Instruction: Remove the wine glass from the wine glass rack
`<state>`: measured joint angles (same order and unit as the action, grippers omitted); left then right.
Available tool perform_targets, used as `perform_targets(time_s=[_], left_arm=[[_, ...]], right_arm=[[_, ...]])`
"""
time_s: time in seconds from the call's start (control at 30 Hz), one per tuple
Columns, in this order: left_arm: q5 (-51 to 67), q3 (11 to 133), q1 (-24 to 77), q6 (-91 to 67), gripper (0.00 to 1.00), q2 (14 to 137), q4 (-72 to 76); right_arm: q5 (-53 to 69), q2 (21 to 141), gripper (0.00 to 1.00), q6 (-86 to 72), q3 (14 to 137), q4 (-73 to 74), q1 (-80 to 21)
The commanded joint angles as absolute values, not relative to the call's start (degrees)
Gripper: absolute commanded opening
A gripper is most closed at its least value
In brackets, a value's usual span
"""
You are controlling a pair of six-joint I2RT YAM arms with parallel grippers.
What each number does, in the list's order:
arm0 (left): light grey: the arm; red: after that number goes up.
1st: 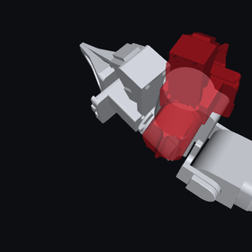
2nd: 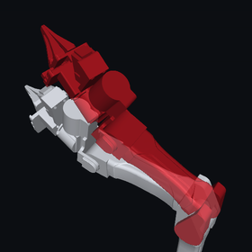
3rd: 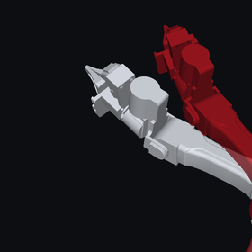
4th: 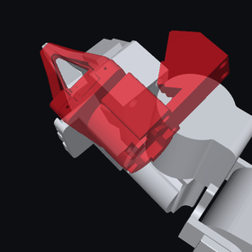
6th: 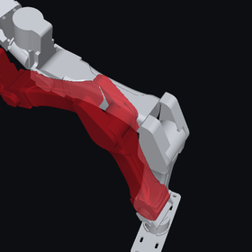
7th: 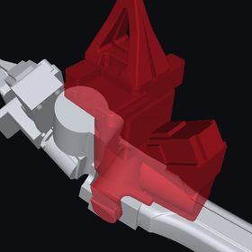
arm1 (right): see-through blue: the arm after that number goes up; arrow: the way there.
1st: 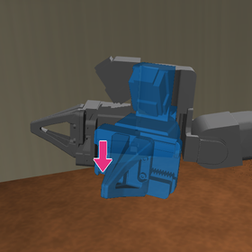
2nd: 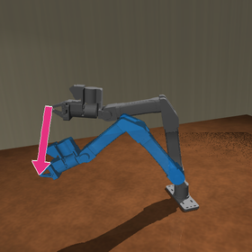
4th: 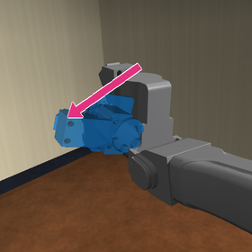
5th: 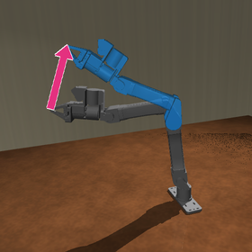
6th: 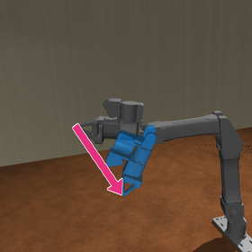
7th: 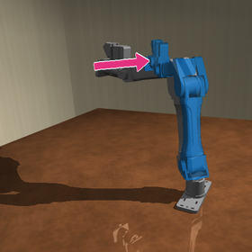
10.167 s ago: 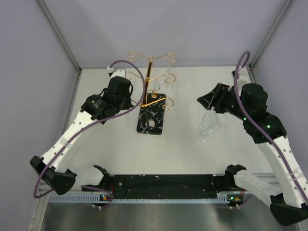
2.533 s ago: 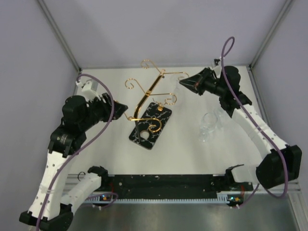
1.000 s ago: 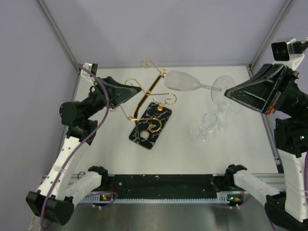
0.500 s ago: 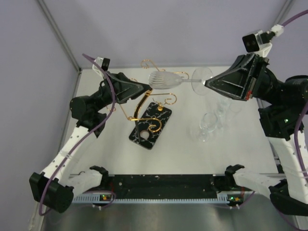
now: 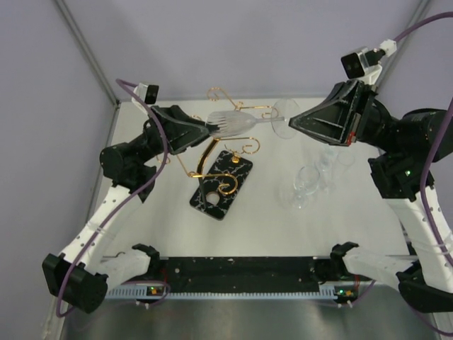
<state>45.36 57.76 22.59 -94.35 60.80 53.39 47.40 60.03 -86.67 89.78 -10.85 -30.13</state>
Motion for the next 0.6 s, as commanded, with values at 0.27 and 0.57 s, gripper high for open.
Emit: perform_targets(time_s=[0.27, 0.57], left_arm=[[45.09, 57.66, 23.29, -97.91, 0.33, 60.91, 65.73], [44.47, 56.25, 23.29, -97.91, 0.10, 59.41, 67.77]], right_arm=[[45.62, 58.71, 0.00, -86.13, 85.17, -16.52, -31.11], [44.04, 56.08, 0.00, -83.41, 78.93, -14.77, -31.03]])
